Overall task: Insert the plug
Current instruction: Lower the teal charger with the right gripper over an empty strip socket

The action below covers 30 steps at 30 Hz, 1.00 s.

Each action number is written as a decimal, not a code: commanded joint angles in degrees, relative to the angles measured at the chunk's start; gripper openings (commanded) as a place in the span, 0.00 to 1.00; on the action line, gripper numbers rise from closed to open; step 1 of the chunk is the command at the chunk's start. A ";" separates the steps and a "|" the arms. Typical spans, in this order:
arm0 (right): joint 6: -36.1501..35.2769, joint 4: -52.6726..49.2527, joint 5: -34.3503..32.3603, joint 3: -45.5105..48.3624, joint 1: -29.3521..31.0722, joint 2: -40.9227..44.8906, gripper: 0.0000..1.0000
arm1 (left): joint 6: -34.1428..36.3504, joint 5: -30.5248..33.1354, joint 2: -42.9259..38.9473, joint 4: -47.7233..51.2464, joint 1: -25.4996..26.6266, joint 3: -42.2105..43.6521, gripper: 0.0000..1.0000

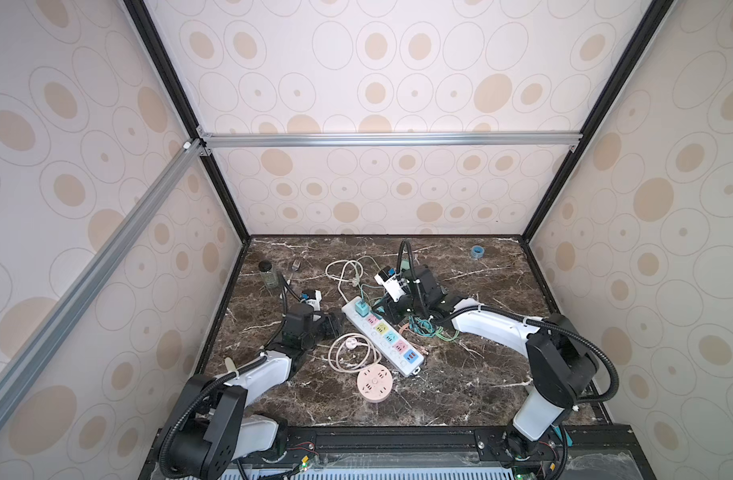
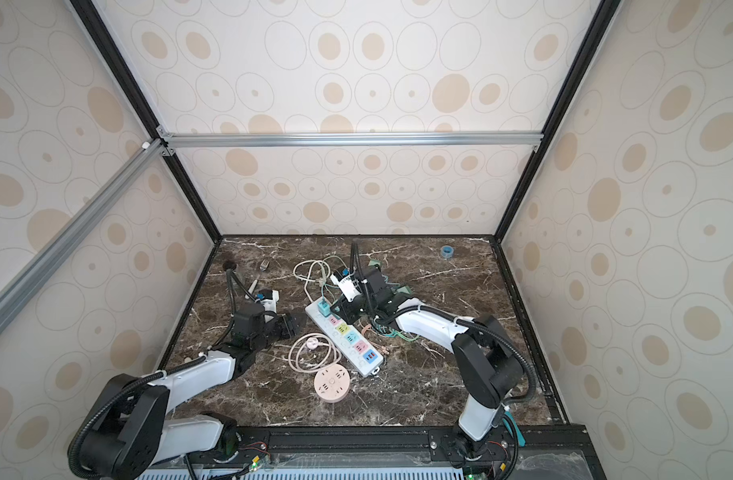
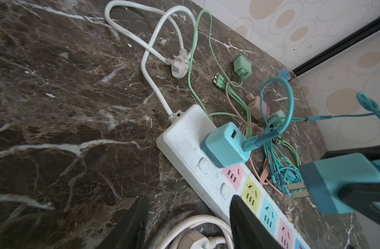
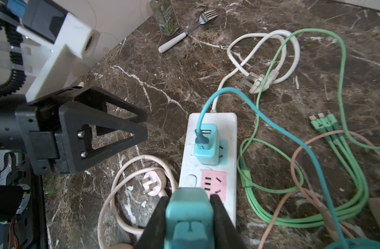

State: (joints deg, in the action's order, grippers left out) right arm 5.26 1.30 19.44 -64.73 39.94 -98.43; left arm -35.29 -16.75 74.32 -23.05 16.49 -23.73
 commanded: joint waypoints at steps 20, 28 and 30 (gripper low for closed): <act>-2.12 1.39 -4.98 1.43 1.89 -1.59 0.03 | 4.08 -6.70 17.82 -4.55 -2.16 -11.58 0.43; -2.71 0.02 -5.26 2.54 1.94 -1.23 0.03 | 4.00 -5.62 20.28 -3.94 -2.25 -12.83 0.39; -2.81 -0.11 -5.45 3.00 1.96 -1.13 0.03 | 3.98 -5.33 20.59 -3.62 -2.25 -12.87 0.39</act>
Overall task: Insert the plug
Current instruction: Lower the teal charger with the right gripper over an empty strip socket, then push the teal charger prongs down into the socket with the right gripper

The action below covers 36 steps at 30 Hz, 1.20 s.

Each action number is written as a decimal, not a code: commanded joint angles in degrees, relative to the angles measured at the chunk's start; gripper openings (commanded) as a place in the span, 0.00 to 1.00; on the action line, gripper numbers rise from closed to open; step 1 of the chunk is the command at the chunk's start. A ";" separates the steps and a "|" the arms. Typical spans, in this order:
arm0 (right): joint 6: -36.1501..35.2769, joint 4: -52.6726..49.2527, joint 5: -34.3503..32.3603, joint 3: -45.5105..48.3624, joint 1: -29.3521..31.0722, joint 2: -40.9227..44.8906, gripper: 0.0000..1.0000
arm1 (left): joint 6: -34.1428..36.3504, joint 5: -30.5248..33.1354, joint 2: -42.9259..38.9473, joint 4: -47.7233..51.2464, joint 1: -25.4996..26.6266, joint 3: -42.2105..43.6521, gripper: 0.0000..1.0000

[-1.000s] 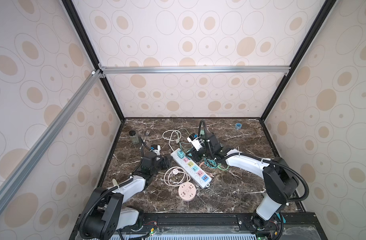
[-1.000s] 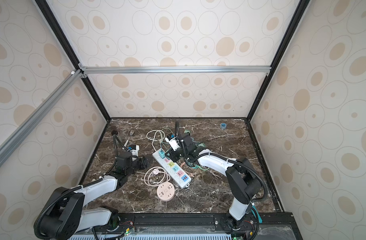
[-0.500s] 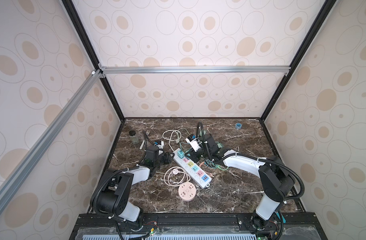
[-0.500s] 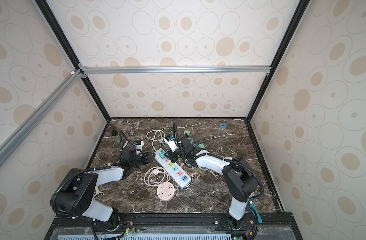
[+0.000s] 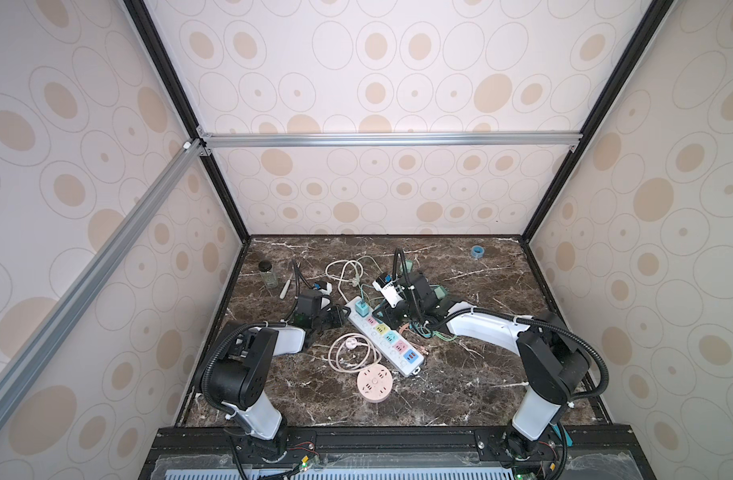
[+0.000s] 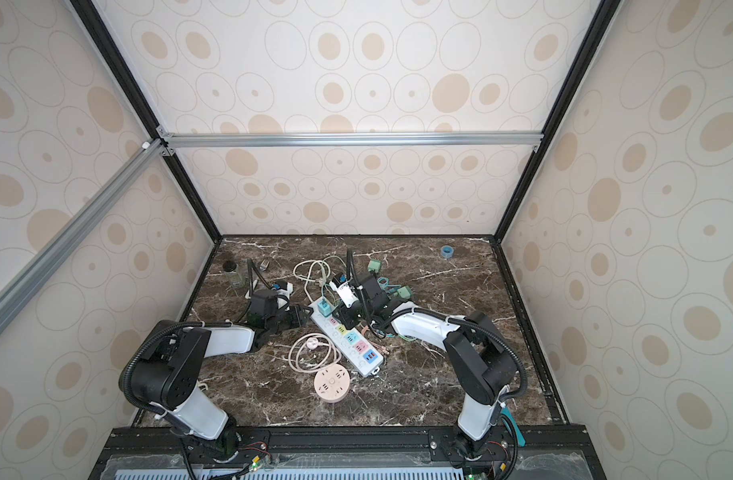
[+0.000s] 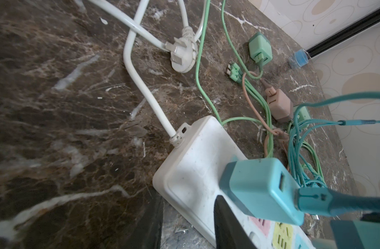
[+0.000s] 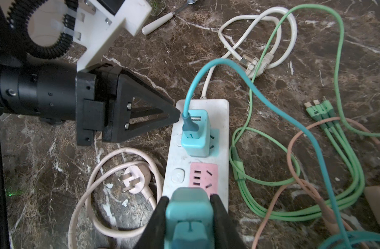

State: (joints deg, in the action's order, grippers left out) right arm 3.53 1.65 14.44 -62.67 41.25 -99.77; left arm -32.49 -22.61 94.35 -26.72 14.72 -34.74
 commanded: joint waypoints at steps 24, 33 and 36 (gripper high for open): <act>-2.65 -1.89 -1.32 0.67 1.85 -2.37 0.03 | 0.37 -0.15 3.63 -0.18 -0.81 -1.56 0.30; -2.56 -1.64 -2.13 0.45 2.04 -3.24 0.03 | 0.33 -0.52 3.39 -0.26 -0.97 -1.05 0.30; -2.79 -1.69 -2.48 0.51 2.12 -3.40 0.02 | 0.23 -0.65 3.30 -0.44 -1.01 -0.81 0.30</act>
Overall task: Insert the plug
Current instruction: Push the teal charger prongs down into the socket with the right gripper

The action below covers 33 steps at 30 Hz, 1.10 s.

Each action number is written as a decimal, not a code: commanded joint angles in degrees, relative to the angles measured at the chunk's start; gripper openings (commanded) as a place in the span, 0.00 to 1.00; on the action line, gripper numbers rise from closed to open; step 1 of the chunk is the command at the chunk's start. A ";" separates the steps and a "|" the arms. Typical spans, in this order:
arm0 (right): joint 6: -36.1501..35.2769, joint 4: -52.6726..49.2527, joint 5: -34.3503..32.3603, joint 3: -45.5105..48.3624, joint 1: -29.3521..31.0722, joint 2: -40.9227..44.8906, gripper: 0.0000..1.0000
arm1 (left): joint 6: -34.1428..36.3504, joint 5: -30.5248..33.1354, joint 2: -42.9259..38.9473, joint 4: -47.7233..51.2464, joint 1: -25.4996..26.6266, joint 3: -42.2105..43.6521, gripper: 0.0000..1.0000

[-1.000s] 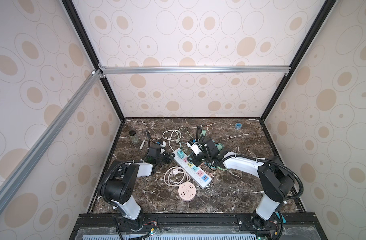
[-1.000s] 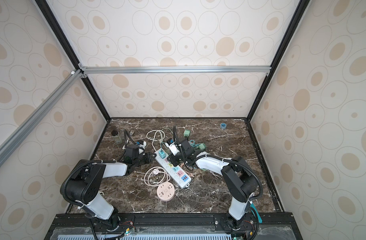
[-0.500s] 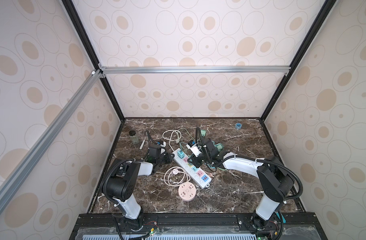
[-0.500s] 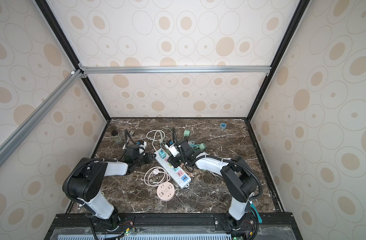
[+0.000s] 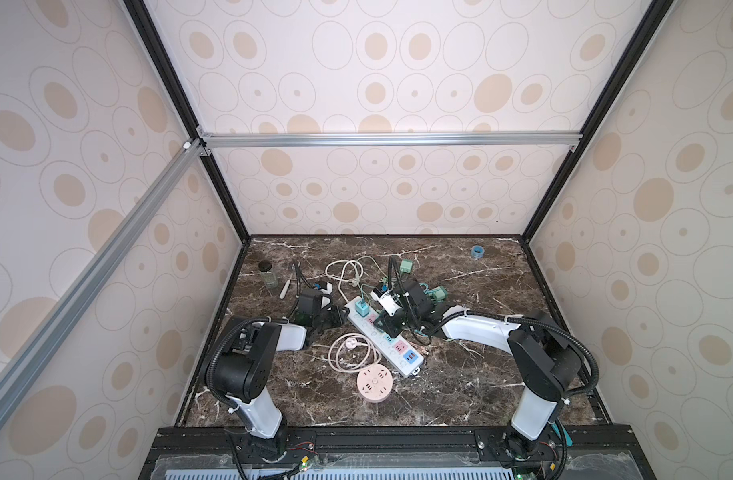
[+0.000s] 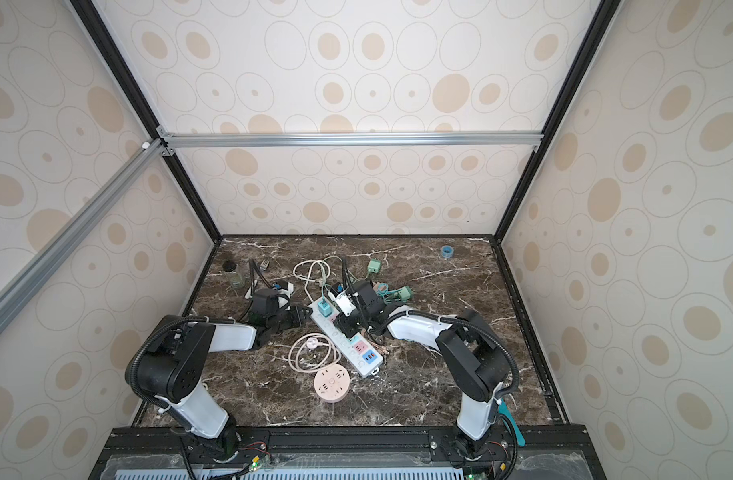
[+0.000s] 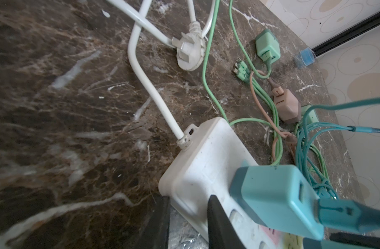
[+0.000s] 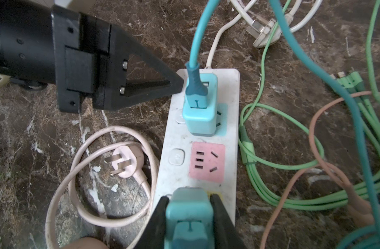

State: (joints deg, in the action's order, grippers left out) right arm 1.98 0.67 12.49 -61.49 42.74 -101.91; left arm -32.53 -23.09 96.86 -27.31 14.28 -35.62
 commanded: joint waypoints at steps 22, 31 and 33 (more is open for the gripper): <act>-5.05 -2.66 -8.44 0.58 3.86 -2.23 0.02 | 0.19 -0.56 0.02 0.13 -1.10 0.46 0.29; -3.66 2.04 -9.81 6.27 4.63 -1.59 0.02 | 0.18 -0.87 0.08 -0.12 -1.28 0.72 0.29; -3.50 2.15 -9.90 6.43 4.70 -2.13 0.02 | 0.19 -0.97 0.13 -0.19 -1.36 0.77 0.29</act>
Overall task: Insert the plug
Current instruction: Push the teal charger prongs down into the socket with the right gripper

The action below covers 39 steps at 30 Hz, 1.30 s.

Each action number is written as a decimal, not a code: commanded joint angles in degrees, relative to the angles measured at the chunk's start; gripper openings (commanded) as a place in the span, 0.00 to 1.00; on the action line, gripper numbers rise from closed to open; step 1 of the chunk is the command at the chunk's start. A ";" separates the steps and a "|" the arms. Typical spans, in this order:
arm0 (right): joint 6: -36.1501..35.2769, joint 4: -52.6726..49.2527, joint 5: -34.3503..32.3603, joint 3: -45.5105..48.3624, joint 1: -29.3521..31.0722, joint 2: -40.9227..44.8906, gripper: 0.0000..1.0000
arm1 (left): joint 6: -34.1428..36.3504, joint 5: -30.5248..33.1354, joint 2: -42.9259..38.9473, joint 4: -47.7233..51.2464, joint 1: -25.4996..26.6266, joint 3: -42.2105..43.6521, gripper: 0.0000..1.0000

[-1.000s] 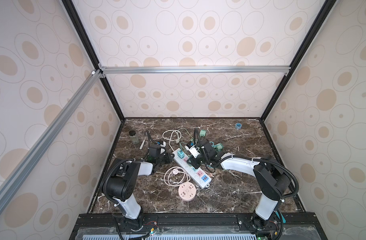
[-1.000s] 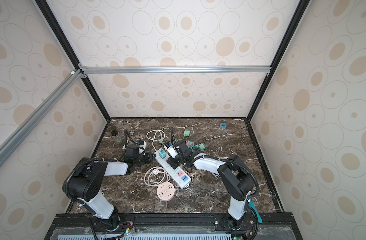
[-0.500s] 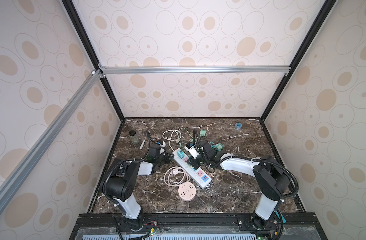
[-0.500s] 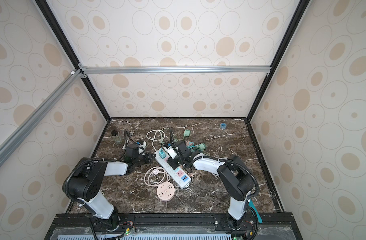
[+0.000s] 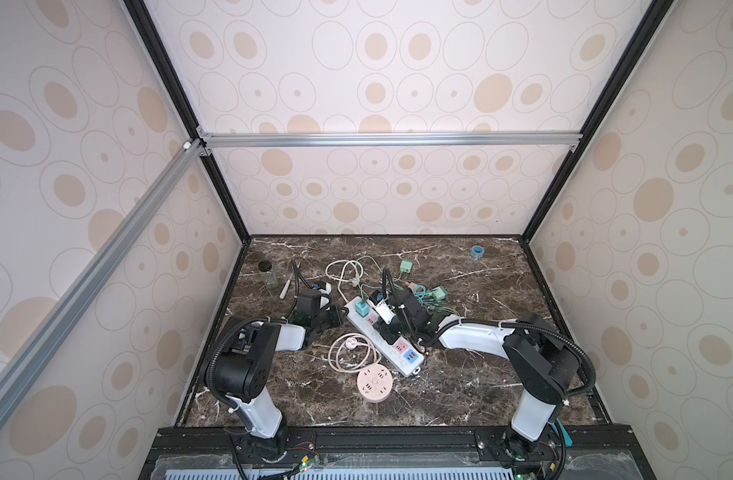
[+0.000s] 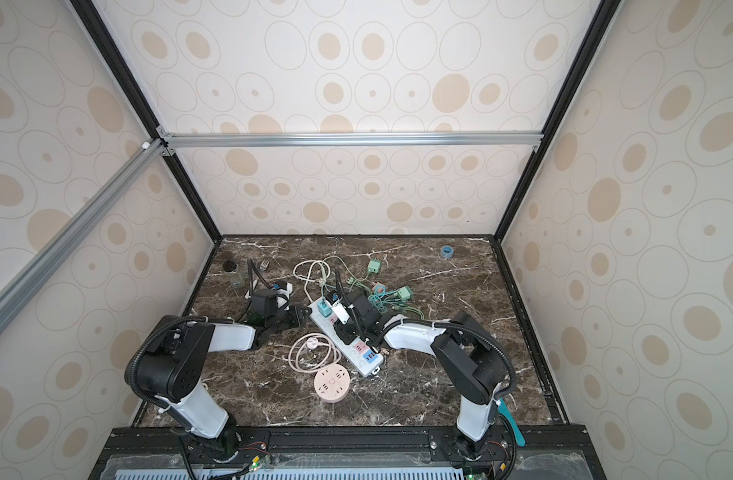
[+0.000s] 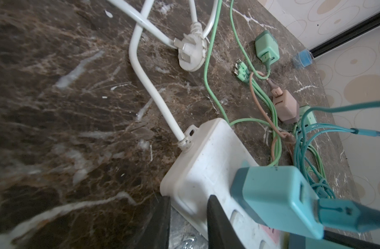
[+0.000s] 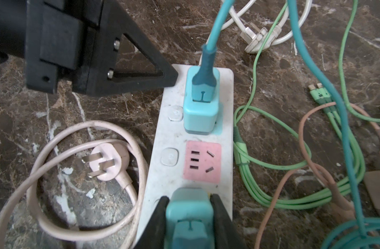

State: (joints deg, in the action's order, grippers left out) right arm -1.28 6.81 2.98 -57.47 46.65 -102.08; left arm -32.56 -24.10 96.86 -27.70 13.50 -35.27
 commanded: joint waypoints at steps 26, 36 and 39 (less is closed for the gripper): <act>1.07 -4.19 -2.31 5.03 2.19 -9.19 0.01 | 0.21 -0.44 -2.74 1.24 -0.97 0.98 0.29; 1.48 -5.95 -1.86 4.46 2.86 -6.48 0.11 | -0.13 -1.63 -4.90 1.62 -1.36 1.37 0.29; 0.94 -8.51 -2.14 2.66 2.83 -4.41 0.15 | -0.66 -2.37 -7.91 1.51 -1.54 2.31 0.31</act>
State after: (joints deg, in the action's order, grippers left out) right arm -0.19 13.85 -0.30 -56.64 48.23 -104.99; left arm -32.77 -25.21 92.12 -26.63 12.58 -33.43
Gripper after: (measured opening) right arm 0.289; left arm 0.305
